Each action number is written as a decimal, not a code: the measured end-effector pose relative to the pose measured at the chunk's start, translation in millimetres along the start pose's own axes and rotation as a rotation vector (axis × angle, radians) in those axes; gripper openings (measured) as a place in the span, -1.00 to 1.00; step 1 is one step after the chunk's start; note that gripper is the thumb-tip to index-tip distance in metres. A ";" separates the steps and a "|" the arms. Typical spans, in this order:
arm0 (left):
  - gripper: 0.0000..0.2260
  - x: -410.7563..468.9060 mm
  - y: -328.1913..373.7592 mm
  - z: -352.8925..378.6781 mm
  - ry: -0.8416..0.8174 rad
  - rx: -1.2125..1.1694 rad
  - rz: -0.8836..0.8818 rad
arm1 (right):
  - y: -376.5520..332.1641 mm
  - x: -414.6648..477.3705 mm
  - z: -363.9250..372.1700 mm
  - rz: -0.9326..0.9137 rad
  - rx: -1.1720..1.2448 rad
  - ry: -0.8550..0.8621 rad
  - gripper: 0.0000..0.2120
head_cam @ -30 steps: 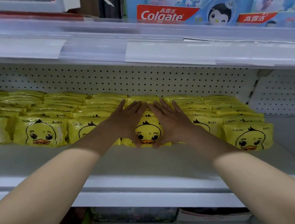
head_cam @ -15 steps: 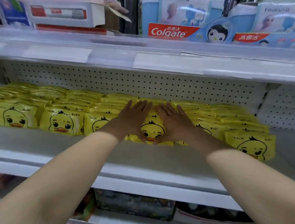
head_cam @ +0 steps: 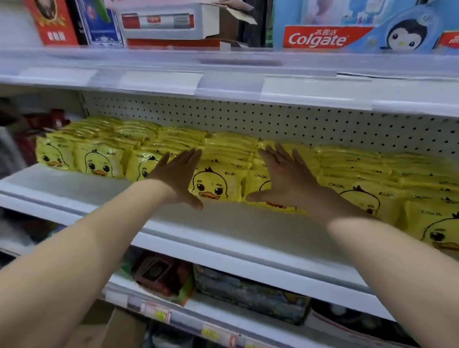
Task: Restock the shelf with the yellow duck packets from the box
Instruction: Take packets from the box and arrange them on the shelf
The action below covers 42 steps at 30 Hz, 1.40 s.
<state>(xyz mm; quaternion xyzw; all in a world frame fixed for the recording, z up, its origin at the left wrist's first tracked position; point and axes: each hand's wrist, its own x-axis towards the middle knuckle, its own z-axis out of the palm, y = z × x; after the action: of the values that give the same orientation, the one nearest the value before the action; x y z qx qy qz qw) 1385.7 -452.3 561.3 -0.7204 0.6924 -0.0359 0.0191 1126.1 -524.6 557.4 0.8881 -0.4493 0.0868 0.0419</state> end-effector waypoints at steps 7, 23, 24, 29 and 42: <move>0.18 31.4 -15.7 5.3 0.070 -0.007 0.128 | -36.5 29.5 5.3 0.042 -0.125 -0.024 0.22; 0.27 86.9 -31.0 13.8 0.085 0.189 0.433 | -110.9 78.0 29.3 0.297 -0.126 -0.104 0.31; 0.26 87.3 -32.3 14.8 0.097 0.186 0.443 | -111.0 78.1 29.3 0.295 -0.126 -0.105 0.31; 0.23 91.4 -36.0 21.0 0.133 0.170 0.449 | -106.9 81.6 30.8 0.277 -0.182 -0.099 0.30; 0.24 89.9 -32.7 22.6 0.174 0.154 0.399 | -97.0 84.4 34.6 0.216 -0.238 -0.063 0.29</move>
<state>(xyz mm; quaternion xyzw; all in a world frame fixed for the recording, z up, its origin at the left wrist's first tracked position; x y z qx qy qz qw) 1423.5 -541.3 543.6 -0.5600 0.8153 -0.1460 0.0210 1257.3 -539.1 540.0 0.8257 -0.5504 0.0092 0.1230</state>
